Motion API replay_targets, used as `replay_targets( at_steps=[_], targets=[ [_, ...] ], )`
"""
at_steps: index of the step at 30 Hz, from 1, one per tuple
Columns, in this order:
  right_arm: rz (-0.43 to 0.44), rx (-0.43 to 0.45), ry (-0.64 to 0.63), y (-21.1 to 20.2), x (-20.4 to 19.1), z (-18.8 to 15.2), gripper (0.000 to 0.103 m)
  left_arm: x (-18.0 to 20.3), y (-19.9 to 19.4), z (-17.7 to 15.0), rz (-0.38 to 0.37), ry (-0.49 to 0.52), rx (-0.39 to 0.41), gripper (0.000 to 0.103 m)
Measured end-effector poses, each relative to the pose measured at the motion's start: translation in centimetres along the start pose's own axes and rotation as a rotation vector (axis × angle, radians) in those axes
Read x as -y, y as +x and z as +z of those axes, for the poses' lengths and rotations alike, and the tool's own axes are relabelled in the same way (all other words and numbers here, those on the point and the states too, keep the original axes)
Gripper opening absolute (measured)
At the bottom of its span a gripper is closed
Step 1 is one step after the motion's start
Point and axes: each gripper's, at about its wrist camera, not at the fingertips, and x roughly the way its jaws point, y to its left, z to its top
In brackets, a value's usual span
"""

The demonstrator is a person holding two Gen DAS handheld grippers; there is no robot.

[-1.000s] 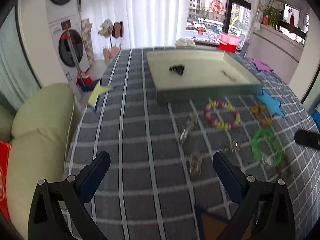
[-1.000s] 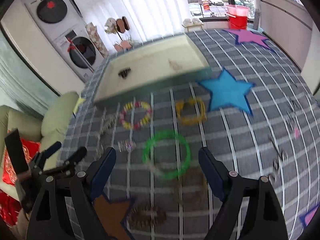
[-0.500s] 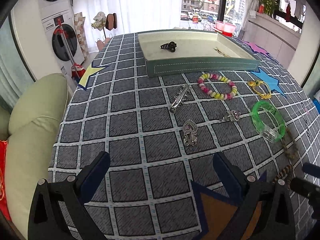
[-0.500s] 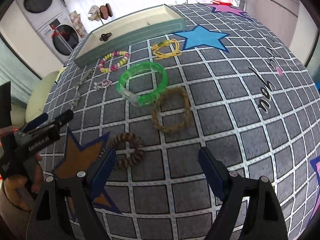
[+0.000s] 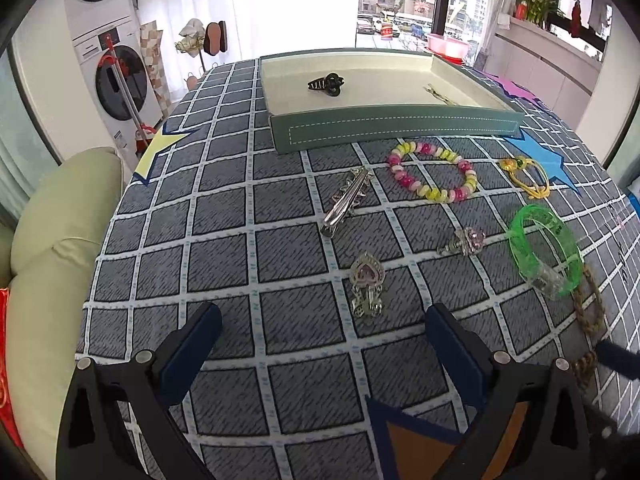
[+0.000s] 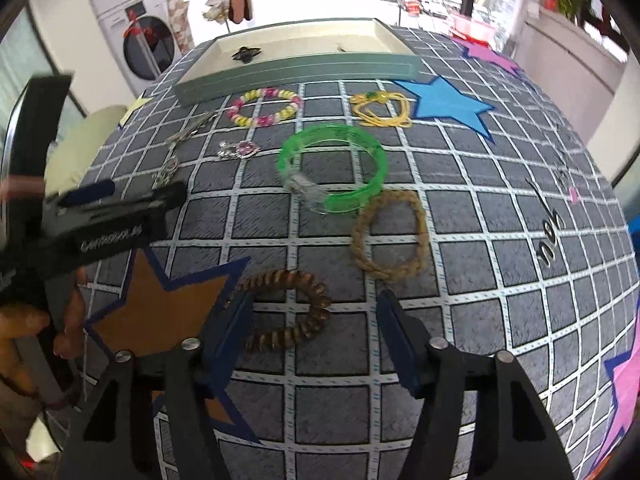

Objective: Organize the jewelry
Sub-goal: 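Grasp the silver heart charm with the left gripper while the right grasps the wooden bead bracelet, then lower the heart charm and wooden bead bracelet into the tray, opening both grippers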

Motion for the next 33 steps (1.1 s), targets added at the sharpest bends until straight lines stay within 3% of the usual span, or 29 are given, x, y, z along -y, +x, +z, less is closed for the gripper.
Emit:
replay_targets(
  at_steps=[5, 8, 11, 13, 15, 23, 33],
  targets=[
    [-0.019, 0.006, -0.029, -0.1, -0.5, -0.3, 0.058, 0.4, -0.1, 0.3, -0.015, 0.01, 0.017, 0.101],
    [-0.015, 0.007, -0.032, -0.2, -0.6, -0.2, 0.047, 0.7, -0.4, 0.2, -0.034, 0.022, 0.028, 0.089],
    [-0.018, 0.011, -0.036, -0.2, -0.7, -0.2, 0.036, 1.1, -0.7, 0.1, -0.056, 0.043, 0.042, 0.065],
    [-0.03, 0.017, -0.043, -0.2, -0.8, -0.3, 0.027, 1.3, -0.9, 0.0, -0.074, 0.056, 0.049, 0.038],
    [-0.026, 0.022, -0.037, -0.3, -0.7, -0.3, 0.014, 1.4, -1.0, 0.0, -0.086, 0.062, 0.05, 0.031],
    [0.026, 0.036, -0.011, -0.8, -0.1, -0.8, 0.014, -0.4, -1.7, -0.6, -0.17, -0.016, 0.02, 0.031],
    [0.087, 0.07, 0.037, -2.3, 1.4, -0.2, 0.014, -2.6, -3.0, -1.5, -0.198, -0.086, 0.01, 0.031]
  ],
)
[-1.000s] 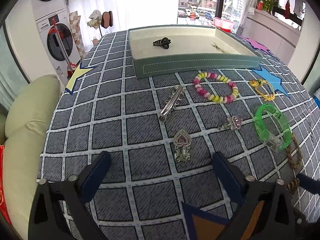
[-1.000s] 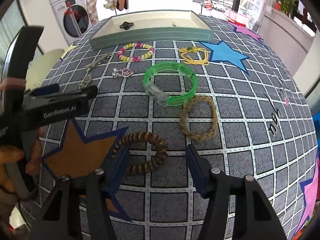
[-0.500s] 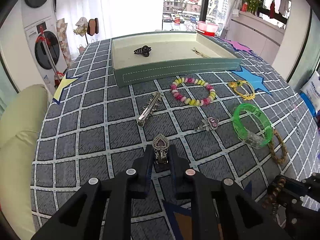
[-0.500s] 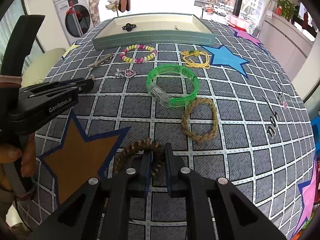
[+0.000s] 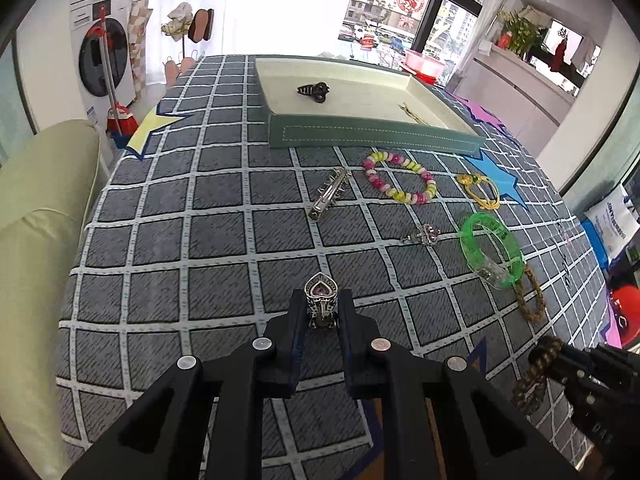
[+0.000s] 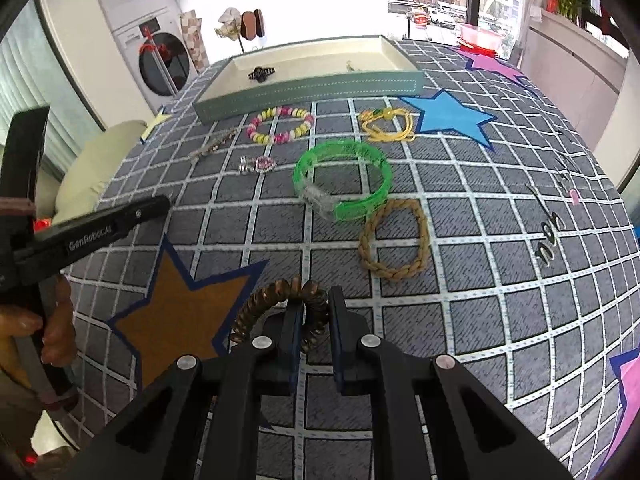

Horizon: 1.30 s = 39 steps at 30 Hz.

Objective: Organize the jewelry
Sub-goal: 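Lower the heart charm and wooden bead bracelet into the tray, opening both grippers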

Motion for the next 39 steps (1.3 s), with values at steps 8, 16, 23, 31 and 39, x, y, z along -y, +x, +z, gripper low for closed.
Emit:
replay_targets(
  at_steps=[8, 16, 23, 31, 39],
  targets=[
    [0.031, 0.053, 0.044, -1.5, 1.9, 3.4, 0.014, 0.6, -2.0, 1.6, -0.027, 0.007, 0.053, 0.031],
    [0.051, 0.101, 0.032, -2.5, 3.2, 8.5, 0.014, 0.9, -3.9, 5.2, -0.057, -0.001, 0.124, 0.031],
    [0.056, 0.134, 0.007, -2.5, 3.9, 13.6, 0.014, 1.4, -4.3, 9.0, -0.034, 0.032, 0.183, 0.031],
    [0.066, 0.153, 0.002, -1.6, 4.3, 16.9, 0.014, 0.1, -4.1, 13.2, -0.014, 0.02, 0.228, 0.031],
    [0.071, 0.139, 0.004, 0.7, 4.9, 20.6, 0.014, 0.2, -2.5, 16.5, -0.024, 0.02, 0.244, 0.031]
  ],
)
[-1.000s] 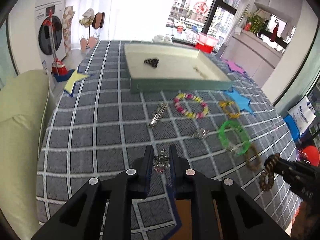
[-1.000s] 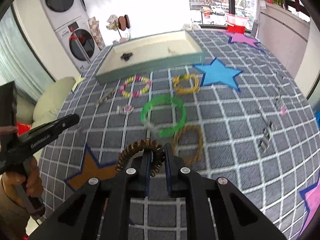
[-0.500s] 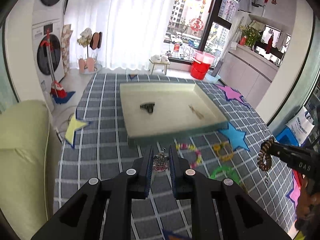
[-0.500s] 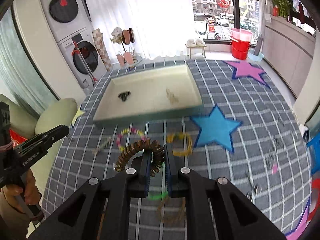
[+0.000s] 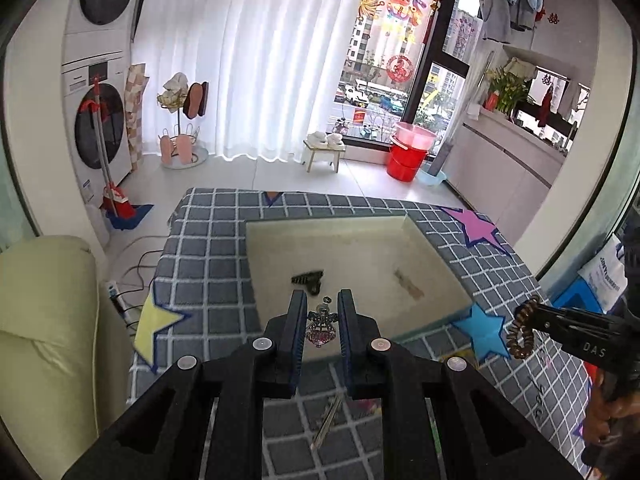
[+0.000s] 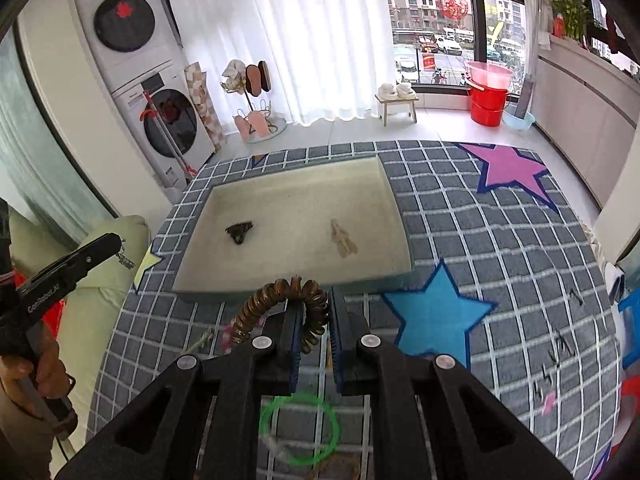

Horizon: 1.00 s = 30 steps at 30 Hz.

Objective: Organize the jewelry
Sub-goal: 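Lower the heart charm and wooden bead bracelet into the tray, opening both grippers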

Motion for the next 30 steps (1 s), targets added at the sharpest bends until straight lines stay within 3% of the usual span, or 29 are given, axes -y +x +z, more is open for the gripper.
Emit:
replay_targets(
  at_steps=[10, 20, 30],
  targets=[
    [-0.03, -0.037, 0.046, 8.4, 2.4, 6.2, 0.013, 1.8, 8.6, 3.5, 0.061, 0.032, -0.014, 0.031],
    [-0.03, -0.123, 0.147, 16.5, 4.8, 6.4, 0.013, 4.1, 17.4, 2.0, 0.097, 0.102, -0.152, 0.031],
    [-0.055, -0.159, 0.139, 18.7, 5.0, 5.6, 0.015, 6.2, 18.9, 0.7, 0.166, 0.215, -0.173, 0.031]
  ],
)
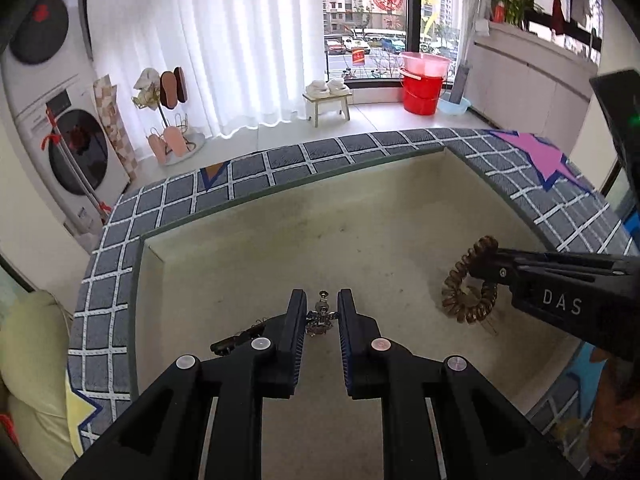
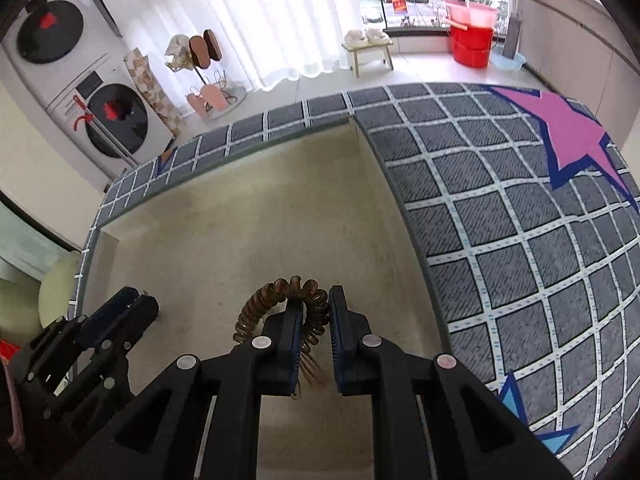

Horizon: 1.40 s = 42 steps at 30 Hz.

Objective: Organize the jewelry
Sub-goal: 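Lower the heart charm and wooden bead bracelet into the tray, opening both grippers, then move both grippers back over the remaining jewelry on the cloth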

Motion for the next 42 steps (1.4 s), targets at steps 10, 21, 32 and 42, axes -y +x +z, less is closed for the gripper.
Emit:
replay_targets(
  at_steps=[10, 21, 32, 42],
  targets=[
    [0.011, 0.029, -0.006, -1.7, -1.0, 0.6, 0.062, -1.1, -1.0, 0.0, 0.036, -0.041, 0.027, 0.031],
    [0.084, 0.088, 0.049, -6.9, -0.9, -1.6, 0.07, -2.6, -4.1, -0.2, 0.035, -0.084, 0.077, 0.031],
    [0.101, 0.101, 0.027, -11.5, -1.4, -6.5, 0.083, -3.7, -10.9, -3.8, 0.032, -0.128, 0.155, 0.103],
    [0.118, 0.198, 0.039, -16.7, -2.6, -11.0, 0.103, -4.0, -15.5, -9.5, 0.072, -0.105, 0.162, 0.103]
  ],
)
